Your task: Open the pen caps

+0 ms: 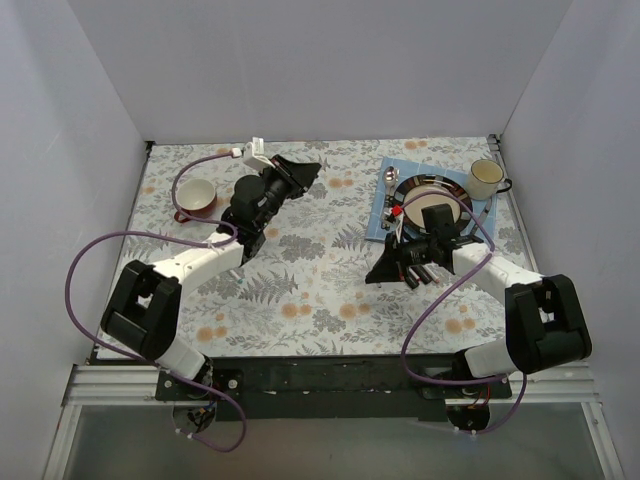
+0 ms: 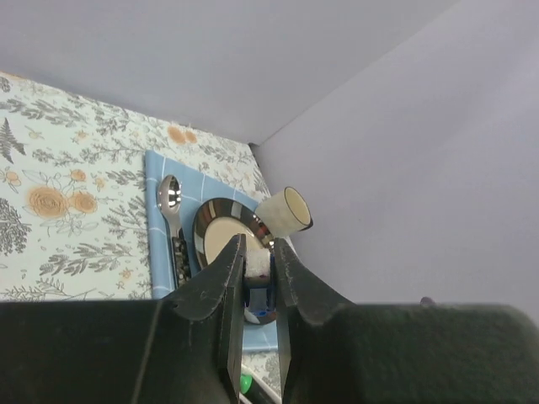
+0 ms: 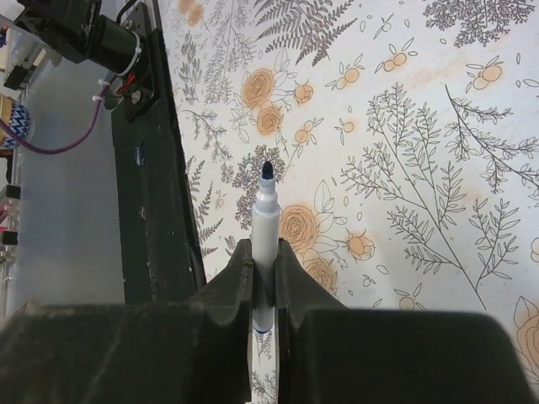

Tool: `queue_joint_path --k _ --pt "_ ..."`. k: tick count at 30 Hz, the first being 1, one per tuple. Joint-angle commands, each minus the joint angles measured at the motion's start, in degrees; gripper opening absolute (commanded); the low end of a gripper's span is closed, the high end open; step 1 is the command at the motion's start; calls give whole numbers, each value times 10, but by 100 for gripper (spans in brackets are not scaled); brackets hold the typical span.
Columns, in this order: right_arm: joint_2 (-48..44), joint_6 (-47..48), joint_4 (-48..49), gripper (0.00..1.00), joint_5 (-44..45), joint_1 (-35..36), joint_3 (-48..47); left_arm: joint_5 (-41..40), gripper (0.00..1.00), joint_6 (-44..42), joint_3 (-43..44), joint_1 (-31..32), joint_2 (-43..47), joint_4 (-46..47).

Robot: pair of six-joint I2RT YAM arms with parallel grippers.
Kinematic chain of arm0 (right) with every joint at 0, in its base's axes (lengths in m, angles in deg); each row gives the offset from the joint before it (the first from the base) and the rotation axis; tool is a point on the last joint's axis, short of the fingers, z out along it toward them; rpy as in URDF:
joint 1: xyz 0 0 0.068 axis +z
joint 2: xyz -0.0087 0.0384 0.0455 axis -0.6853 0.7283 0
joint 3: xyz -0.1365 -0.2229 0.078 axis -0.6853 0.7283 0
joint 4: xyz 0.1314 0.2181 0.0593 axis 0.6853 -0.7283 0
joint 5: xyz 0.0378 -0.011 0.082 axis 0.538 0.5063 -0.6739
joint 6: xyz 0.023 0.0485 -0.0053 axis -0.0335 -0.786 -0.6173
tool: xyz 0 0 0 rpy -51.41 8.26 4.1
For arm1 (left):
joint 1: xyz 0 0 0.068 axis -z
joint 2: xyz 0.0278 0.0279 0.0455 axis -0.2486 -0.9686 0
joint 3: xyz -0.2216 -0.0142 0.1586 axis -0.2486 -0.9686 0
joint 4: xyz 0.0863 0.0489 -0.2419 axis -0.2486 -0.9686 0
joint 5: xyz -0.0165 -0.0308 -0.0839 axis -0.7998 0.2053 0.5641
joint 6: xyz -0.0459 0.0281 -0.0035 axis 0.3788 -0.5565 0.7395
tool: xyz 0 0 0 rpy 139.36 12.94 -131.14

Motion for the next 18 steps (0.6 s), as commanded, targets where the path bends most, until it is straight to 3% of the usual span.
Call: queue_joint_path --k 1,10,18 --pt "-9 24 -15 1 11 1 -12 17 0 1 13 -30 -6 -54" --pt "-28 71 -44 1 19 -6 -23 78 0 12 72 -149 -129 -201" --pt "-24 76 -51 1 20 -8 -27 41 5 -59 208 -191 -244 -348"
